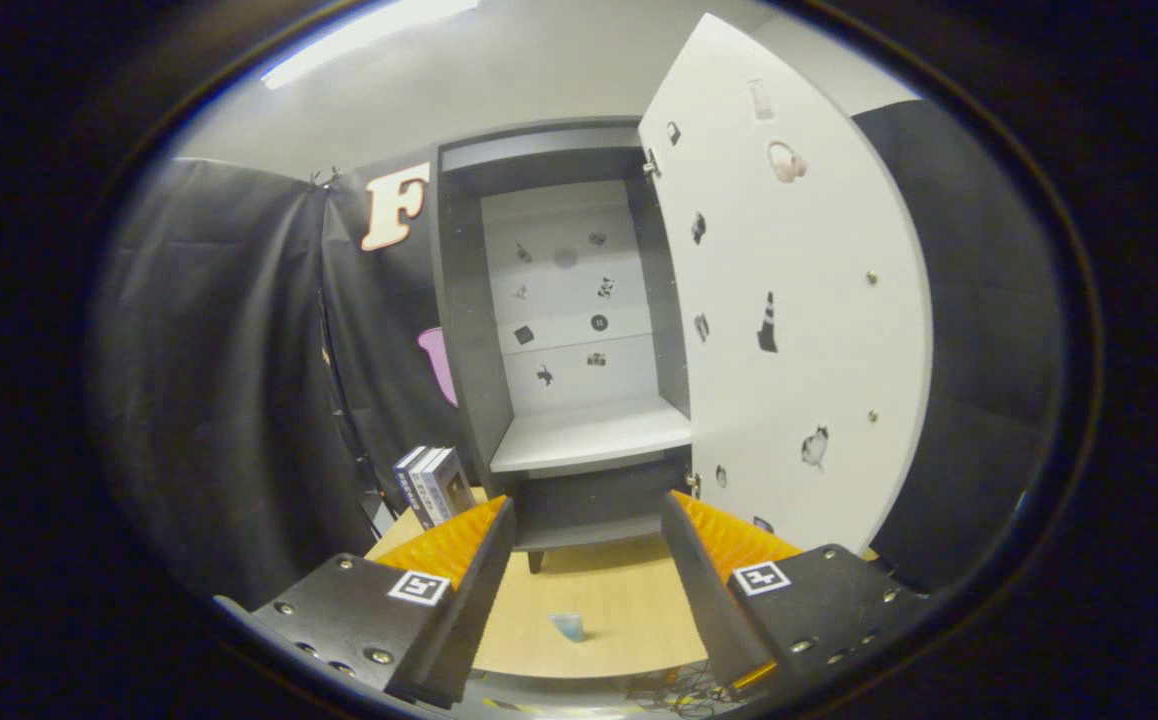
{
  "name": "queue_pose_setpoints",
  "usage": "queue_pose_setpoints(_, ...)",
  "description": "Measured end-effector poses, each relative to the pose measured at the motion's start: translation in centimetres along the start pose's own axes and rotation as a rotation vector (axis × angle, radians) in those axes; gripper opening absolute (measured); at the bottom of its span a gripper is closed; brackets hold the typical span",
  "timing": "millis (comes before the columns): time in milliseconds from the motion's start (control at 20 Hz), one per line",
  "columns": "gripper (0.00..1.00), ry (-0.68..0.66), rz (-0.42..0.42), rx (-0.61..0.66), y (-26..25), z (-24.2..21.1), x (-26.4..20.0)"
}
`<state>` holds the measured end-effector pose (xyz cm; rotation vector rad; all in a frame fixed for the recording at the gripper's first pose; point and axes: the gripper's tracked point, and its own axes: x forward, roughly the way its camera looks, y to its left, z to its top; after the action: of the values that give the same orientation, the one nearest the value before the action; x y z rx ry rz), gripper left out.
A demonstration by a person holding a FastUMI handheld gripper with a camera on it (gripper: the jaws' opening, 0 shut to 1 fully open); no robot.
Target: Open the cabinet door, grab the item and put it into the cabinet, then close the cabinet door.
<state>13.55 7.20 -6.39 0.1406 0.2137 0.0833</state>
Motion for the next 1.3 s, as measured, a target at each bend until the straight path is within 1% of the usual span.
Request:
queue_pose_setpoints(150, 0.88, 0.086, 0.012, -0.005, 0.9, -2.3, -0.2)
queue_pose_setpoints(350, 0.88, 0.189, 0.020, 0.000, 1.5, -5.2, -0.4)
queue_pose_setpoints(550, 0.88, 0.287, 0.006, -0.030, 0.9, -7.9, -0.6)
queue_pose_setpoints(700, 0.88, 0.354, 0.004, -0.022, 1.0, -9.8, -0.7)
queue_pose_setpoints(900, 0.88, 0.432, -0.021, -0.059, -0.1, -11.9, -1.0)
queue_pose_setpoints(1100, 0.88, 0.493, -0.034, -0.036, -0.2, -13.4, -1.3)
queue_pose_setpoints(1200, 0.88, 0.519, -0.028, -0.015, 0.2, -13.8, -1.5)
queue_pose_setpoints(1250, 0.87, 0.532, -0.024, -0.010, 0.3, -14.1, -1.6)
queue_pose_setpoints(1300, 0.81, 0.537, -0.025, -0.013, 0.2, -14.2, -1.5)
